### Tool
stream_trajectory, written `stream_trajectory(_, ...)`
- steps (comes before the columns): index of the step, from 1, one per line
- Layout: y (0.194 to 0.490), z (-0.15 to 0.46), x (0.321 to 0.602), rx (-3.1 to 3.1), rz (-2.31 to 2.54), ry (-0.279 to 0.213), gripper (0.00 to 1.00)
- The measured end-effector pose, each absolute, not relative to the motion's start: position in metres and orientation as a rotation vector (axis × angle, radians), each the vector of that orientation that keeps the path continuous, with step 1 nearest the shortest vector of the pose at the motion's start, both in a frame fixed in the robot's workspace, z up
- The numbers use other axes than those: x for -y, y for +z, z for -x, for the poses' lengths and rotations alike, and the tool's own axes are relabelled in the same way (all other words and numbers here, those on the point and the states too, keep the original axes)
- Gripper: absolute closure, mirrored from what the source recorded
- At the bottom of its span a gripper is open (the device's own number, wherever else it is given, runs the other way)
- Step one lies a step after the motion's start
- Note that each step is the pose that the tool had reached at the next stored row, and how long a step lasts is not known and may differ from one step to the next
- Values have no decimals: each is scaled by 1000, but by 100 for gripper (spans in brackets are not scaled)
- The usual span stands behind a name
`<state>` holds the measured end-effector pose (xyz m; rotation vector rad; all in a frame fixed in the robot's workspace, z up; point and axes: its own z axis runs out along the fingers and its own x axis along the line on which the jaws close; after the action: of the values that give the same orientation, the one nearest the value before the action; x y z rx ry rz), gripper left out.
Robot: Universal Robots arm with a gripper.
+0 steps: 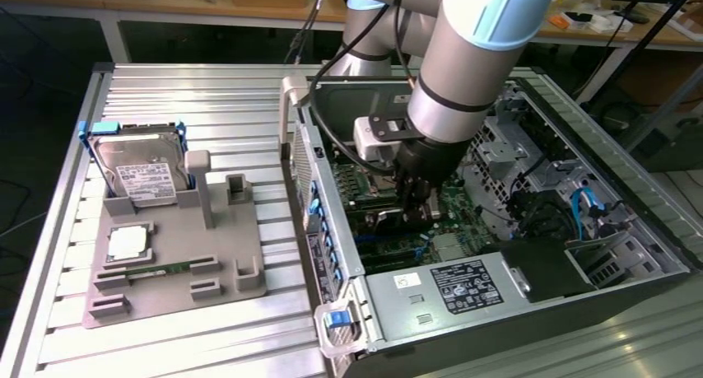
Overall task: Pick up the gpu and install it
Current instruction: 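Insert the gpu into the slot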
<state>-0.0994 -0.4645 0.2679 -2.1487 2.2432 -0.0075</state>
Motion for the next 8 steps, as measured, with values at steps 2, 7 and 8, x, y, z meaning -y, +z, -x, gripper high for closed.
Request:
stream_trajectory(2,267,99,464,-2244,2148,-7,73)
stream_trajectory(7,267,99,464,-2244,2147,-6,73)
stream_trajectory(8,267,99,464,-2244,2147,-6,73)
